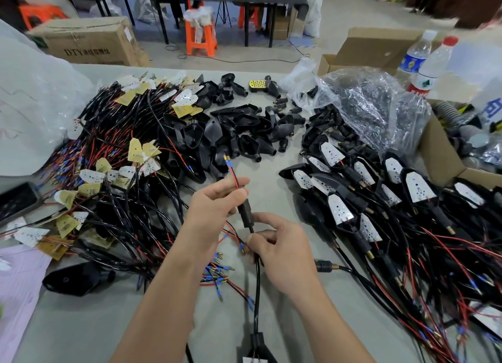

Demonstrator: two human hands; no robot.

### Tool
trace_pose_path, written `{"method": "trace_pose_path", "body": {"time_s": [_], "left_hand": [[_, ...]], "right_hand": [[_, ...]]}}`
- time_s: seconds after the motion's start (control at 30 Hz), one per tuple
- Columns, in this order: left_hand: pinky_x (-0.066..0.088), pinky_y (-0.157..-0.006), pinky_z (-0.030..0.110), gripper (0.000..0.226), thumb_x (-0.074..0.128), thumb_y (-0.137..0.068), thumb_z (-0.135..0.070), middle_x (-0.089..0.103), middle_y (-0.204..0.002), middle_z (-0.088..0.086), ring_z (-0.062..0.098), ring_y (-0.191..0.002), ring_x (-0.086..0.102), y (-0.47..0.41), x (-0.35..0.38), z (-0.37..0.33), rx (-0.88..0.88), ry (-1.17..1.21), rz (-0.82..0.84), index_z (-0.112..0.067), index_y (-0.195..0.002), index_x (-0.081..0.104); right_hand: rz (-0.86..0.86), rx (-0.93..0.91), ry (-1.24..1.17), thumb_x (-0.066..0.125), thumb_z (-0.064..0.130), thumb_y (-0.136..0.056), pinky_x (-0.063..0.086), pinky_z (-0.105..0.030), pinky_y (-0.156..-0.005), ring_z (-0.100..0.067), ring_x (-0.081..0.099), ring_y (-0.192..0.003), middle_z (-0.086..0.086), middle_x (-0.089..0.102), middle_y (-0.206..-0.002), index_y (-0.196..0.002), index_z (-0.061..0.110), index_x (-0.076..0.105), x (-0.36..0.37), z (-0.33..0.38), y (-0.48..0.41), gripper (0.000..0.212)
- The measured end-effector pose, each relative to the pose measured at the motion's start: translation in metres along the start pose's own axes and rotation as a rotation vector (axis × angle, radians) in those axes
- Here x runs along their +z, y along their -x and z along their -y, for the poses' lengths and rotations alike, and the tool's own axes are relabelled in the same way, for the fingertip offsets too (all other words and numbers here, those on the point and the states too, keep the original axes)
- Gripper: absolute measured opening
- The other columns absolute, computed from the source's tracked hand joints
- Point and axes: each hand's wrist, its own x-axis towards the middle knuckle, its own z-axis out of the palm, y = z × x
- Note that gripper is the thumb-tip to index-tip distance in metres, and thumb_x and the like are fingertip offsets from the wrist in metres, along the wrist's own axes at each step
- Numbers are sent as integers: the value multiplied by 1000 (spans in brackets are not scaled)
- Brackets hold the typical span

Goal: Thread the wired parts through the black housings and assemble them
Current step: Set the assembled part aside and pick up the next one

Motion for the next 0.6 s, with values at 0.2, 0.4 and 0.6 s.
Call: {"method": "trace_pose_path", "body": {"time_s": [0.2,0.4,0.6], "left_hand": [[61,-70,26,20,66,-94,5,74,-76,1,14,-74,73,5,2,1,14,19,-20,-9,-102,78],[59,-73,22,21,73,-90,0,80,-87,0,8,-79,73,8,6,5,67,-55,-46,-17,-98,81],[59,-71,20,28,73,-89,3,80,-89,3,11,-85,76,12,2,5,28,33,-45,-21,-80,85]], "right_hand": [[-39,-29,14,60,4,-89,43,-20,-58,-7,55,-50,0,70,-61,-111,30,70,0,-4,-2,35],[-40,-14,-36,70,6,-84,41,-18,-50,-11,53,-52,-1,74,-66,-114,38,61,-4,-1,-2,45],[8,-25,41,78,14,-76,51,-20,-64,-6,70,-70,10,77,-81,-95,35,76,-5,0,-2,29]]}}
